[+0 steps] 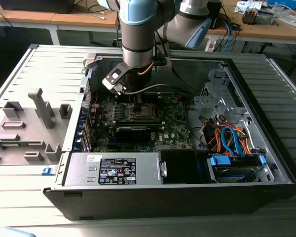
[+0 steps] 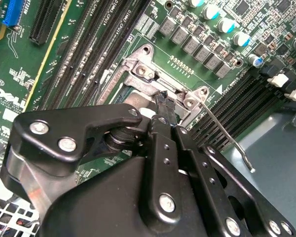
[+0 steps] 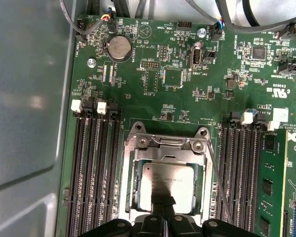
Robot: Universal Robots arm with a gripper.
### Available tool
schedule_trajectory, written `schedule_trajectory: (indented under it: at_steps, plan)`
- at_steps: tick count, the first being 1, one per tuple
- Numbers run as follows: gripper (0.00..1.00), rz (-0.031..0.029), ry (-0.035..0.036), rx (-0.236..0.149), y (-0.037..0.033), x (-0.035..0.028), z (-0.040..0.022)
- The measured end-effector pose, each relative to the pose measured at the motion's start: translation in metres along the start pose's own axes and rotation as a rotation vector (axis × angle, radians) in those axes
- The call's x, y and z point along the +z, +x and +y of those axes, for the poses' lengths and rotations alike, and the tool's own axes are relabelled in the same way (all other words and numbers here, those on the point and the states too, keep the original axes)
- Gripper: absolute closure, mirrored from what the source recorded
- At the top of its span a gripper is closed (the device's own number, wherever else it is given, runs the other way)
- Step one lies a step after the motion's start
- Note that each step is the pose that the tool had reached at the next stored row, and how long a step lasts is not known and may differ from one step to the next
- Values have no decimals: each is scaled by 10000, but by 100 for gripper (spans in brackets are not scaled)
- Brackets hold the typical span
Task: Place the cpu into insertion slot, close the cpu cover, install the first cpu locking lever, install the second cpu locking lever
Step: 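Close the cpu cover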
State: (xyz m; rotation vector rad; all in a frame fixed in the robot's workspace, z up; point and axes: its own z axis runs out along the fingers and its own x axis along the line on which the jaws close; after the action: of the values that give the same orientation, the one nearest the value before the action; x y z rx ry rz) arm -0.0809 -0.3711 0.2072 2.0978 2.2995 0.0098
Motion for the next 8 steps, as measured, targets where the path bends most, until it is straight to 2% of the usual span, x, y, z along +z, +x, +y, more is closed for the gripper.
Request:
schedule_trajectory:
  at_steps: [4,8]
  plan:
    - [89,-12,2,-1,-3,-25,23]
    - [89,-12,2,0,-6,-118,37]
